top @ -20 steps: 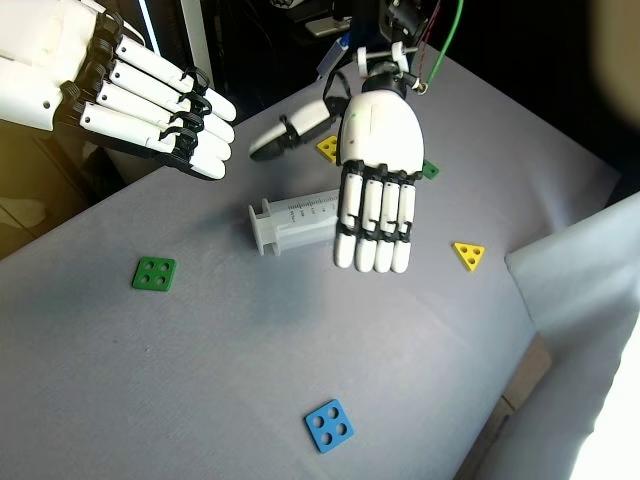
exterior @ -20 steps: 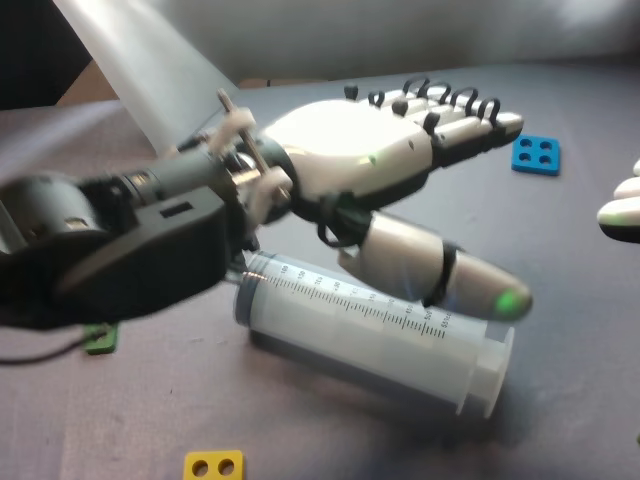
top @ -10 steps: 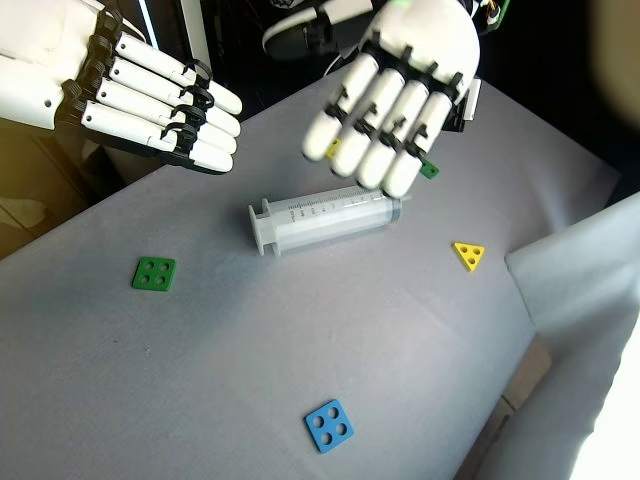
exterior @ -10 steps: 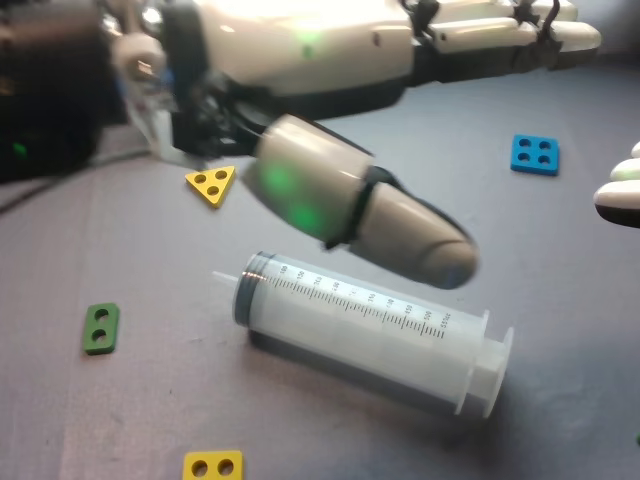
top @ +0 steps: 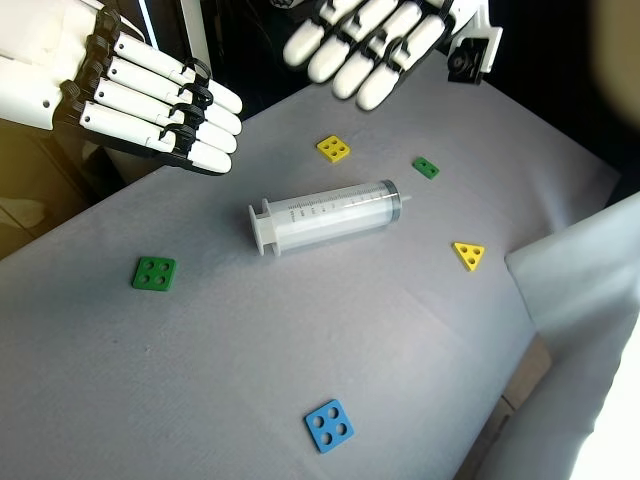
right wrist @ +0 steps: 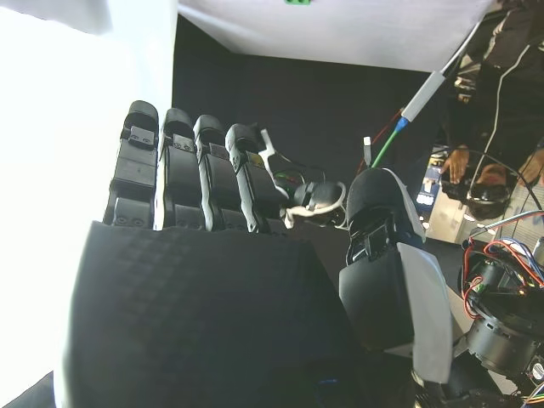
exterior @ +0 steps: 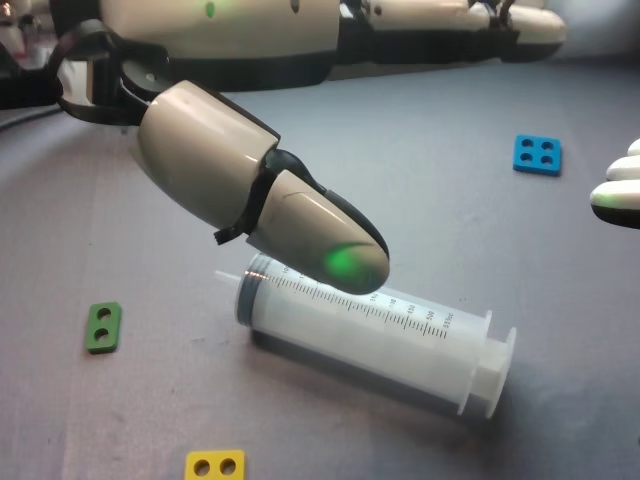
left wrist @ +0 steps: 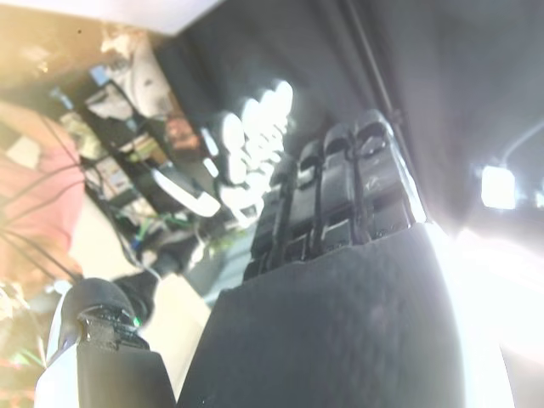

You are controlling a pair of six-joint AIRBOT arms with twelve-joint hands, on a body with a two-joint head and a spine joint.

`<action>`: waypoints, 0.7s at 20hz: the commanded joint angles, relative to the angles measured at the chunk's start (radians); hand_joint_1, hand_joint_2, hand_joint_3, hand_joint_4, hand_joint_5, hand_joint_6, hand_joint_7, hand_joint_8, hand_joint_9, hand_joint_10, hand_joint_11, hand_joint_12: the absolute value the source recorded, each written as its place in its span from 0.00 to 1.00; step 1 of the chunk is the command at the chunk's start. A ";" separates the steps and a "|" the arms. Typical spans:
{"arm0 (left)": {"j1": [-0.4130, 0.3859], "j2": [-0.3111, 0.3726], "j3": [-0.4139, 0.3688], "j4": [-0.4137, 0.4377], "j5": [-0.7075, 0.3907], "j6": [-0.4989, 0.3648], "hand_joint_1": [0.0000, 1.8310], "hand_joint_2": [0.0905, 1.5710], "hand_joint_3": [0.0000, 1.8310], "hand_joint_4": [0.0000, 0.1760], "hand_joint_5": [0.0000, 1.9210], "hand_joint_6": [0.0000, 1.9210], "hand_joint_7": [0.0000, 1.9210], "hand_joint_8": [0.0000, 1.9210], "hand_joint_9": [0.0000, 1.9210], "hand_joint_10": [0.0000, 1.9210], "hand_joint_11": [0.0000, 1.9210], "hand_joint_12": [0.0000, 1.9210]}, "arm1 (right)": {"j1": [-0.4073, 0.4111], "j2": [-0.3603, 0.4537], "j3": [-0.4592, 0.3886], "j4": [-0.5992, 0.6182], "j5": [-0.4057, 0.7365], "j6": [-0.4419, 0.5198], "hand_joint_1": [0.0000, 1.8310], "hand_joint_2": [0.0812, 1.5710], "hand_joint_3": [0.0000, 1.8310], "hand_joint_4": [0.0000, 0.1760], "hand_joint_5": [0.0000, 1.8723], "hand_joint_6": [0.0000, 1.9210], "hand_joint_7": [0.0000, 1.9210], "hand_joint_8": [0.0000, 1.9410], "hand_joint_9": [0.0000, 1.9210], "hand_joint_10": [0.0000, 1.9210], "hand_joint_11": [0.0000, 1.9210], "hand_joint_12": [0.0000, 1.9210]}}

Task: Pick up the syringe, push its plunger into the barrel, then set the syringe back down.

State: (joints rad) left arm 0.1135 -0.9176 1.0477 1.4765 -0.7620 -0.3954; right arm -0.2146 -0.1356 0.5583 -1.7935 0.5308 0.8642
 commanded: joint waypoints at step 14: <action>-0.039 0.039 -0.045 -0.091 0.003 0.058 0.14 1.00 0.06 0.00 0.41 1.00 0.47 1.00 0.47 1.00 0.50 1.00 | 0.016 0.000 -0.004 0.056 -0.014 0.002 0.14 1.00 0.03 0.00 0.45 1.00 0.43 1.00 0.42 1.00 0.46 1.00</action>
State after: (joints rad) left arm 0.0898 -0.8803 1.0073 1.4612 -0.7460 -0.3382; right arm -0.2142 -0.1356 0.5583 -1.7927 0.5301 0.8635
